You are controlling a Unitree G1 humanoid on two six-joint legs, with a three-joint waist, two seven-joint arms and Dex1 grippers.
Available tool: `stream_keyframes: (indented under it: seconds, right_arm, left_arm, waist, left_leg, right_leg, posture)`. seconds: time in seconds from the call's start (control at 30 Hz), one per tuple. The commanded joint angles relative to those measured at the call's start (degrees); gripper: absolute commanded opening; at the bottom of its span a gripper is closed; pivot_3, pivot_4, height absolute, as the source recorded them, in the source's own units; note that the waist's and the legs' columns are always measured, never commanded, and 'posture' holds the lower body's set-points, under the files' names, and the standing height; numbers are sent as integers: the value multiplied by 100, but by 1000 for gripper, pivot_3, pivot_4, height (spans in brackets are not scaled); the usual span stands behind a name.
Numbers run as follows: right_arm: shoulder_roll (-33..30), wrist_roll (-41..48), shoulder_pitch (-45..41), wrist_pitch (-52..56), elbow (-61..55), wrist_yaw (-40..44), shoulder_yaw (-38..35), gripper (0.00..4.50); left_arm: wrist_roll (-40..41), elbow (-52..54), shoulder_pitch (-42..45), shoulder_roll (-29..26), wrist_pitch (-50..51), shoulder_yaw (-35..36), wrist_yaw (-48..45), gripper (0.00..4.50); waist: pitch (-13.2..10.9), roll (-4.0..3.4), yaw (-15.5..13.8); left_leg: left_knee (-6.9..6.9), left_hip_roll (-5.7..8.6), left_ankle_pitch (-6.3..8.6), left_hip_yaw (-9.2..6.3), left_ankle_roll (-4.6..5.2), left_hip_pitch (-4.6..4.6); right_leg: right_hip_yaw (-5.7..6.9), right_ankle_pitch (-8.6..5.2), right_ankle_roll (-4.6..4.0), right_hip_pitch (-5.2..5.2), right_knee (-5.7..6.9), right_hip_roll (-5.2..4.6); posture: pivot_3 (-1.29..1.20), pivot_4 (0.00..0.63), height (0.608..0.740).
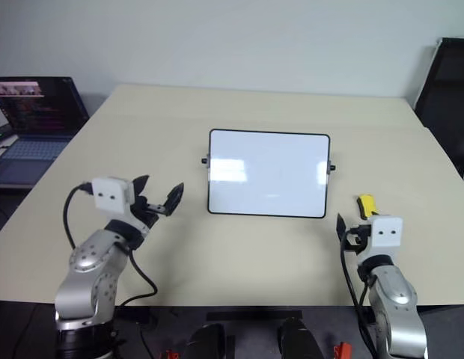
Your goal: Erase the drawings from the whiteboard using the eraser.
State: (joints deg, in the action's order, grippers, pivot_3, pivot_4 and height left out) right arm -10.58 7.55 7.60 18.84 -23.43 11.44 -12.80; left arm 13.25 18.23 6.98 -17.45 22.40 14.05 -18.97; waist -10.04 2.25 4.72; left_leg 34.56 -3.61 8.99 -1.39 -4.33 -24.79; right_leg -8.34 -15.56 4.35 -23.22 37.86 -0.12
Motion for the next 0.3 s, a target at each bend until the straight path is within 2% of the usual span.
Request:
stream_keyframes:
  seconds: [0.03, 0.3]
  right_arm:
    - [-143, 113, -20, -323, -90, 136, -109, 4469]
    - [-303, 177, 157, -63, -401, 146, -72, 4469]
  left_arm:
    - [-308, 343, -67, 126, -189, -233, 377, 4500]
    - [-381, -12, -135, 283, -393, -512, 481, 4500]
  waist:
    - [0, 0, 1]
    - [0, 0, -3]
  left_leg:
    - [-12, 0, 0, 1, 0, 0]
    - [-37, -1, 0, -3, 0, 3]
  right_leg:
    - [0, -2, 3, -3, 0, 1]
    - [2, -8, 2, -9, -1, 6]
  posture:
    - [0, 150, 740]
    - [0, 150, 740]
